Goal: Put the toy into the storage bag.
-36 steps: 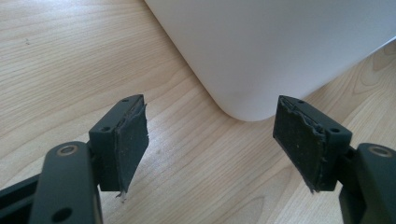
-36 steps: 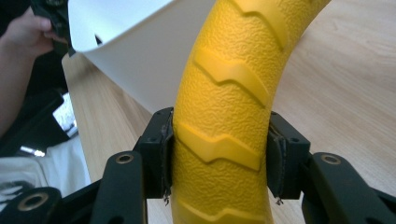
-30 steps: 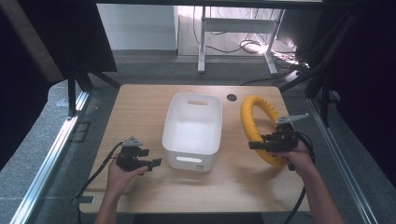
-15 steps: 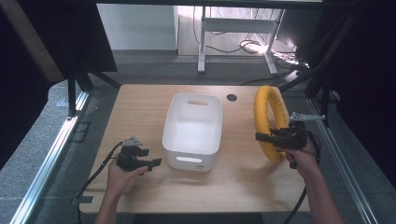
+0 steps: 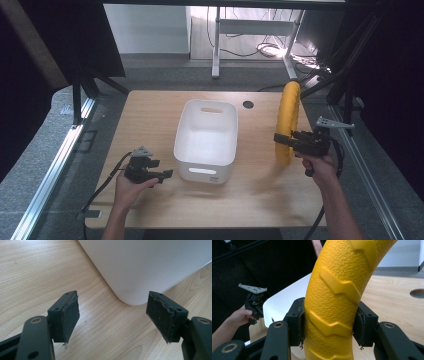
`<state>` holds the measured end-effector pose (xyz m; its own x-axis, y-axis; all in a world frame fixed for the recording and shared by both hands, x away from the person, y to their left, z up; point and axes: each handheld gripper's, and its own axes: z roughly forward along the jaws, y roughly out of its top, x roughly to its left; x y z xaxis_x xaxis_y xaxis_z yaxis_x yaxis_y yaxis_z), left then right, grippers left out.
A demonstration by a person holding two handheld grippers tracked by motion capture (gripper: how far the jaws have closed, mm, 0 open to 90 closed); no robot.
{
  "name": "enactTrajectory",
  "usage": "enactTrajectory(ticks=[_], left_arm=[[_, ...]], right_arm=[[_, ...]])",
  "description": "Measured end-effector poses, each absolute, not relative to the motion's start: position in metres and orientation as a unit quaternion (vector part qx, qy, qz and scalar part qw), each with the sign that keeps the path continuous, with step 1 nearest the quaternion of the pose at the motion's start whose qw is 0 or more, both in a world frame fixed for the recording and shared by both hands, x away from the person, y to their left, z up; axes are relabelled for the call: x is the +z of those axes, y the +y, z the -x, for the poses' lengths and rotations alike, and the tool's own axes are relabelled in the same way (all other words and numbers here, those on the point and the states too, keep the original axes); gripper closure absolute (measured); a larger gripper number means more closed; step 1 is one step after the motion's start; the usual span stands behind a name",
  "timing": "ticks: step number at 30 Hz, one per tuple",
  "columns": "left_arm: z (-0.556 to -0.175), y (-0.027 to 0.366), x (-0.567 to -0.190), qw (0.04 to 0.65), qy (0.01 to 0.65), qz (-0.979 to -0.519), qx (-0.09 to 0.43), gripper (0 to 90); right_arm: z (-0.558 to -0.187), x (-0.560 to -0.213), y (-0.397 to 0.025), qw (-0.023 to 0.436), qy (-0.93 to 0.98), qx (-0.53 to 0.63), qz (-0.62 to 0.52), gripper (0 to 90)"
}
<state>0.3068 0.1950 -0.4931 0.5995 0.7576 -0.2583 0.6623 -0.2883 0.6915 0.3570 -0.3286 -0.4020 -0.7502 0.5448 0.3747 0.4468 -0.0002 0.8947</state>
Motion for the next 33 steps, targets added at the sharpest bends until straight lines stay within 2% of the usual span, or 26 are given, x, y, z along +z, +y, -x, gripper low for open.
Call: enactTrajectory(ticks=[16,33], left_arm=[[-0.307,0.196,-0.493,0.399,0.442,-0.801,0.062,26.6],[-0.307,0.197,-0.492,0.400,0.444,-0.799,0.063,26.6]], right_arm=[[-0.352,-0.397,-0.313,0.070,0.668,0.657,-0.342,50.0],[-0.344,-0.387,-0.282,0.123,0.647,0.670,-0.343,49.8]])
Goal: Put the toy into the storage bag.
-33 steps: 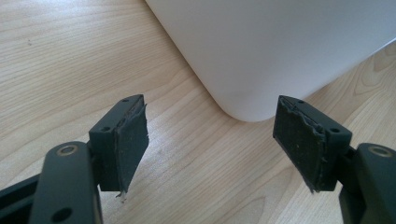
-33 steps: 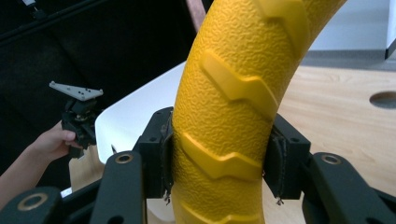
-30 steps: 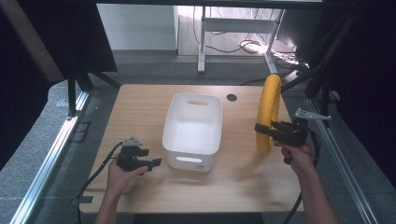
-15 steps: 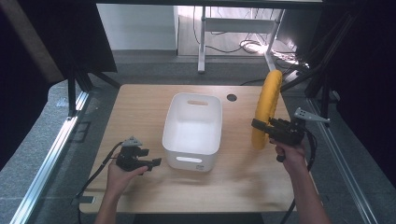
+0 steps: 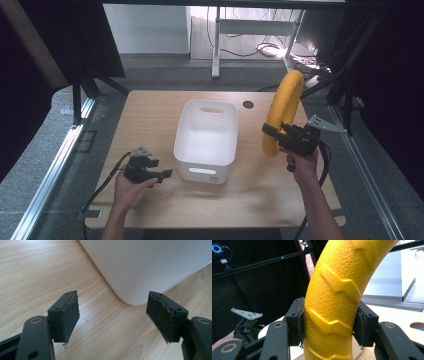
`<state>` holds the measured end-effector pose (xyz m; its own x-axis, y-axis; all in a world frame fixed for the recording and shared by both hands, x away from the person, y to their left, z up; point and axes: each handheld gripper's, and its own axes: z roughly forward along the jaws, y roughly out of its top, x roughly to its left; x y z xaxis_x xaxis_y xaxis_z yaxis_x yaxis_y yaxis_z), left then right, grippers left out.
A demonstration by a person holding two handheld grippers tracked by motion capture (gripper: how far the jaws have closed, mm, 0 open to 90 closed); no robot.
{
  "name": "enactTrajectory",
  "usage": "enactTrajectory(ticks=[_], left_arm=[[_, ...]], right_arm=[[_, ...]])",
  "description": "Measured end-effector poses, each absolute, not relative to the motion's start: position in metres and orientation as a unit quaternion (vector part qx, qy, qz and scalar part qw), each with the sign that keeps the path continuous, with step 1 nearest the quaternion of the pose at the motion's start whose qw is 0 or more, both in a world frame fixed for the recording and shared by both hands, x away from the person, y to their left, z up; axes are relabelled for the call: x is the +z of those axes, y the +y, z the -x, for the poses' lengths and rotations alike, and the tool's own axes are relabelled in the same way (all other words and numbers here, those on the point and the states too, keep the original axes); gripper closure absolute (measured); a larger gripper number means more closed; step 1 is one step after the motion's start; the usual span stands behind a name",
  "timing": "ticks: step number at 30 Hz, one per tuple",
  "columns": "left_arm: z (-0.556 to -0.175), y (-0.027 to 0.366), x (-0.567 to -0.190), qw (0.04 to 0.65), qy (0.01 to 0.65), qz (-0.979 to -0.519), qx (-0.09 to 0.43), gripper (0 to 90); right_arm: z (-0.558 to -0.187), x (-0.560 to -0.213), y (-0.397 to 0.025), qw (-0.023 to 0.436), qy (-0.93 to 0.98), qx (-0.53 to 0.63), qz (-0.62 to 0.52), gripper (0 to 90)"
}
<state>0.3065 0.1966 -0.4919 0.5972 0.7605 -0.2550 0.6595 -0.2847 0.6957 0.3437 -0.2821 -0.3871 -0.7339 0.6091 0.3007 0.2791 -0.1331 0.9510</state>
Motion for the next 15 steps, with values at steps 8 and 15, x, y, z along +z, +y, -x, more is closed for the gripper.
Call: enactTrajectory(ticks=[8,15], left_arm=[[-0.307,0.197,-0.492,0.399,0.445,-0.799,0.064,26.6],[-0.307,0.198,-0.492,0.397,0.447,-0.799,0.065,26.6]], right_arm=[[-0.340,-0.380,-0.273,0.134,0.635,0.683,-0.335,49.7],[-0.339,-0.375,-0.265,0.138,0.628,0.693,-0.326,49.6]])
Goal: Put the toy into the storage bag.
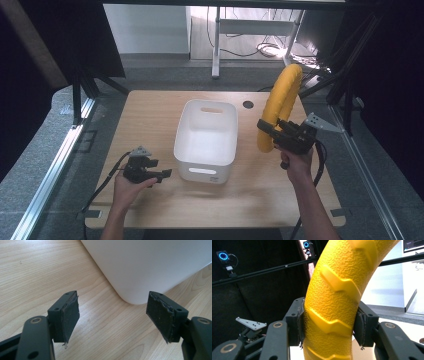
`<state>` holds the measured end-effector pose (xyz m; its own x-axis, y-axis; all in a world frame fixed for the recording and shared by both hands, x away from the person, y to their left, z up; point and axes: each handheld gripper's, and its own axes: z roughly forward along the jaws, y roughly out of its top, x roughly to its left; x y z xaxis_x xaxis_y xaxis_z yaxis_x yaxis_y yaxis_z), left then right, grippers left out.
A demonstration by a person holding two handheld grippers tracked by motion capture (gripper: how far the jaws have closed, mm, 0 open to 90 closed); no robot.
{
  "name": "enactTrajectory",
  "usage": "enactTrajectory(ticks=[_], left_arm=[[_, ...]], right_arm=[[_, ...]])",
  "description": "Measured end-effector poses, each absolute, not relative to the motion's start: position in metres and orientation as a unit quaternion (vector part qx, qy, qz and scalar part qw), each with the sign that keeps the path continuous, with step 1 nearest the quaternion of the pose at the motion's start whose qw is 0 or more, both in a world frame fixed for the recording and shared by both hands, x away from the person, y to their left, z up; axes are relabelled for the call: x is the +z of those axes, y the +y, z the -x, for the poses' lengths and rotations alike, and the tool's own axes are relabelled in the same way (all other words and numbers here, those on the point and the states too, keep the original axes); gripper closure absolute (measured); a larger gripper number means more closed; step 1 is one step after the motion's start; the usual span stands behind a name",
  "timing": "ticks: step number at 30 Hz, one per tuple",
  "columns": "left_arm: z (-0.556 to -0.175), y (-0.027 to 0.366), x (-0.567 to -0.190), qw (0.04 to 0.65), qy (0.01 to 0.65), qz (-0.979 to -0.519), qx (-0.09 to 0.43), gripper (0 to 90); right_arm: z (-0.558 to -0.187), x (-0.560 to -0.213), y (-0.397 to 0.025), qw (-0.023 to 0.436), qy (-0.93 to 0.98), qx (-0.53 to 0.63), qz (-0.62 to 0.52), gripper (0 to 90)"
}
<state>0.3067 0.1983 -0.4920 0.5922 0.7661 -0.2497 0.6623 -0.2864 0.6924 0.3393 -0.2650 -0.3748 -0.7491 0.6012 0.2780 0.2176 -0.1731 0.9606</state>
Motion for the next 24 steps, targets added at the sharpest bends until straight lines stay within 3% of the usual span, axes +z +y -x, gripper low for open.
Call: enactTrajectory(ticks=[24], left_arm=[[-0.308,0.203,-0.494,0.398,0.456,-0.794,0.058,26.6]], right_arm=[[-0.333,-0.351,-0.230,0.186,0.613,0.705,-0.307,49.5]])
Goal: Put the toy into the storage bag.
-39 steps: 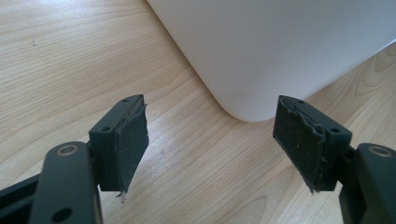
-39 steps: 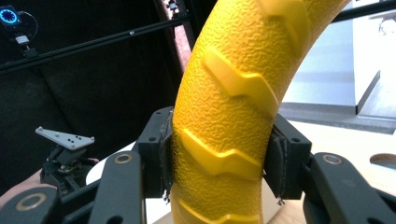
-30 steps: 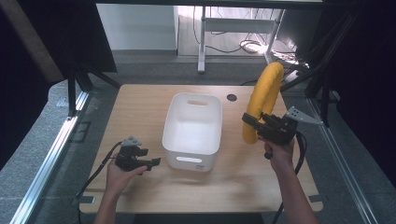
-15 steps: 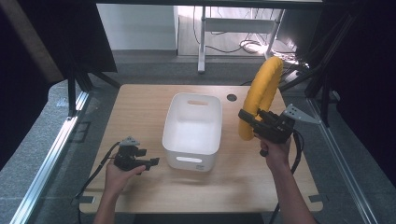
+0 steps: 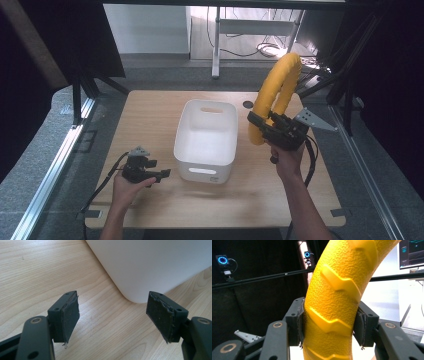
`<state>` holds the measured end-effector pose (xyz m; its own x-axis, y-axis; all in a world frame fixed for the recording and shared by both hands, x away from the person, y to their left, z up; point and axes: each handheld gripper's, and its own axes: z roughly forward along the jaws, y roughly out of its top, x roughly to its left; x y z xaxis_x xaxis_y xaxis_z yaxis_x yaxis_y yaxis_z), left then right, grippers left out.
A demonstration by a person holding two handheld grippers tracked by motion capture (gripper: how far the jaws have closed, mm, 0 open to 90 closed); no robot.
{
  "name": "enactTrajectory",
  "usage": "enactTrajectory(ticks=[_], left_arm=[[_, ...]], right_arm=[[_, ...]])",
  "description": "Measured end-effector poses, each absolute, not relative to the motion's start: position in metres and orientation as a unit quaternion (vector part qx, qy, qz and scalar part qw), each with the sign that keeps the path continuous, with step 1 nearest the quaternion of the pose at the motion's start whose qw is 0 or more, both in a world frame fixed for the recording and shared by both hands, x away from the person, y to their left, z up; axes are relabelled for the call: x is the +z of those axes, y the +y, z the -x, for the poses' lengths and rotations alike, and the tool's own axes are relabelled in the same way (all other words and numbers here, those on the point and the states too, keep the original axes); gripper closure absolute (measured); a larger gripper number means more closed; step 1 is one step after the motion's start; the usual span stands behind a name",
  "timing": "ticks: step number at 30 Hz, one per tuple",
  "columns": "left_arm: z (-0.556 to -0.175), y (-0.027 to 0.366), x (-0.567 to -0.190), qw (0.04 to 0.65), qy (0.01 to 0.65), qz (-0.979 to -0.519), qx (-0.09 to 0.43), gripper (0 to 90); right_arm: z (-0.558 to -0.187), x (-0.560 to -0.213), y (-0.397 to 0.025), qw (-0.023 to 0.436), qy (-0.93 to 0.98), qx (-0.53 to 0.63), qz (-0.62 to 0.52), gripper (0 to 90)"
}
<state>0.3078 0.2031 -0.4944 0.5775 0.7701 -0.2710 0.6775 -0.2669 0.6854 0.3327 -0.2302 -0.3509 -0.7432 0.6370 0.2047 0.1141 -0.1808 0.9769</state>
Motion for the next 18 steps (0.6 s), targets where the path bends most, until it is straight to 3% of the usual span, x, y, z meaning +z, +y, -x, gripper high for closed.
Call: enactTrajectory(ticks=[18], left_arm=[[-0.308,0.205,-0.495,0.398,0.459,-0.792,0.057,26.6]], right_arm=[[-0.328,-0.332,-0.193,0.213,0.610,0.709,-0.283,49.4]])
